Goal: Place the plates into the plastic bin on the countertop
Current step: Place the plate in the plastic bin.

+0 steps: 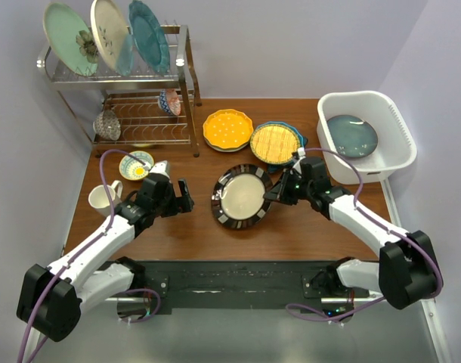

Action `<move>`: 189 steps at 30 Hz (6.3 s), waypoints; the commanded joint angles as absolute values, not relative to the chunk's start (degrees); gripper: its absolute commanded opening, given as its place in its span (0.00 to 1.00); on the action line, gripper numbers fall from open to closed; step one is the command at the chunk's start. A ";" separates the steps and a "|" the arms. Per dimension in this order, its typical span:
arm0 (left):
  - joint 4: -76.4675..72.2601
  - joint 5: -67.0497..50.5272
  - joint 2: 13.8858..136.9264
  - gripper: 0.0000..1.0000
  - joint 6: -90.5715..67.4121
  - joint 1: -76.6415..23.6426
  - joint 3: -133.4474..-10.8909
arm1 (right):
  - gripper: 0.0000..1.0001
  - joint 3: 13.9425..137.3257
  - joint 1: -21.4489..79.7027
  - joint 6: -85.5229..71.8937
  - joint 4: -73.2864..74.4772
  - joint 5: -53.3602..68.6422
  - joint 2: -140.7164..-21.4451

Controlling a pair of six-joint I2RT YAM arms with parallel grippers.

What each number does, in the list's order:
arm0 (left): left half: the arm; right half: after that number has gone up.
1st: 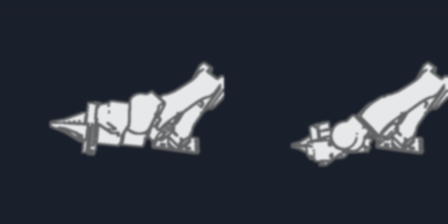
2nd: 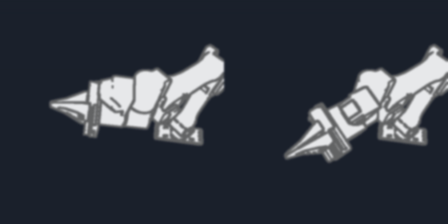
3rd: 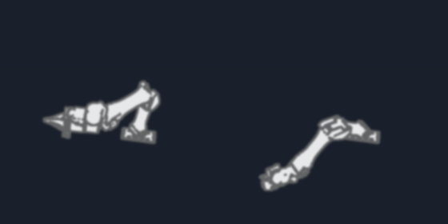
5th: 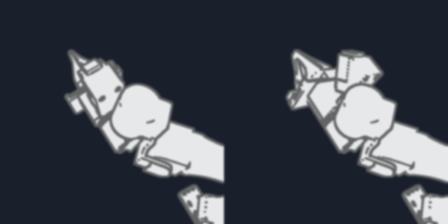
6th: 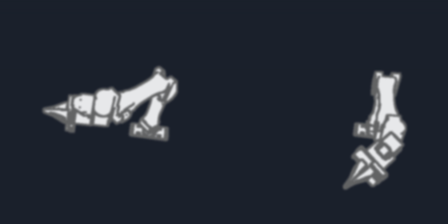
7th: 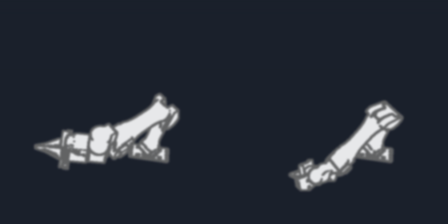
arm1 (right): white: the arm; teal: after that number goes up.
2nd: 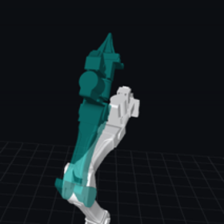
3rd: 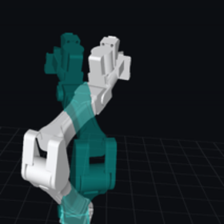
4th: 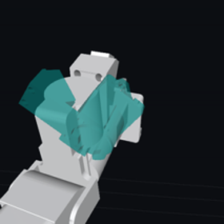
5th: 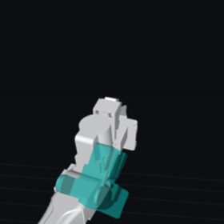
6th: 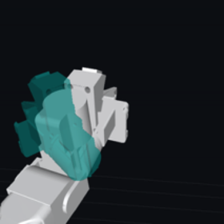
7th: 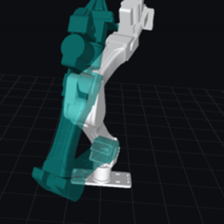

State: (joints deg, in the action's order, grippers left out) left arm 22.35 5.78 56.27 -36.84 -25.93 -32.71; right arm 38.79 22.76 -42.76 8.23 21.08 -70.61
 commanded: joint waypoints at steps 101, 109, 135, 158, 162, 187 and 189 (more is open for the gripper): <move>19.78 4.57 57.04 0.98 -34.54 -26.02 -31.11 | 0.00 54.67 -35.59 -63.81 -11.25 31.47 -76.29; 19.86 4.57 56.87 0.98 -34.63 -26.02 -31.02 | 0.00 54.58 -36.83 -65.30 -11.78 29.97 -76.90; 19.60 3.96 58.01 0.98 -34.28 -26.10 -31.38 | 0.00 53.88 -36.56 -65.74 -14.24 24.34 -81.65; 19.51 3.43 58.10 0.98 -33.93 -26.02 -31.46 | 0.32 58.09 -31.73 -61.79 -11.95 20.74 -87.71; 19.51 3.34 58.01 0.98 -34.01 -26.02 -31.38 | 0.43 58.80 -31.20 -61.26 -10.99 21.35 -88.15; 18.98 2.81 56.34 0.98 -34.19 -26.02 -30.76 | 0.80 59.41 -28.40 -55.38 -5.54 24.61 -81.13; 19.07 2.81 56.25 0.98 -34.19 -26.02 -30.76 | 0.82 60.20 -27.60 -54.76 -4.84 24.61 -80.51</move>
State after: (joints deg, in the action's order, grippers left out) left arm 20.91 3.20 57.49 -35.29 -25.93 -31.03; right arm 56.90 -29.28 -57.76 -6.20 23.55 -83.24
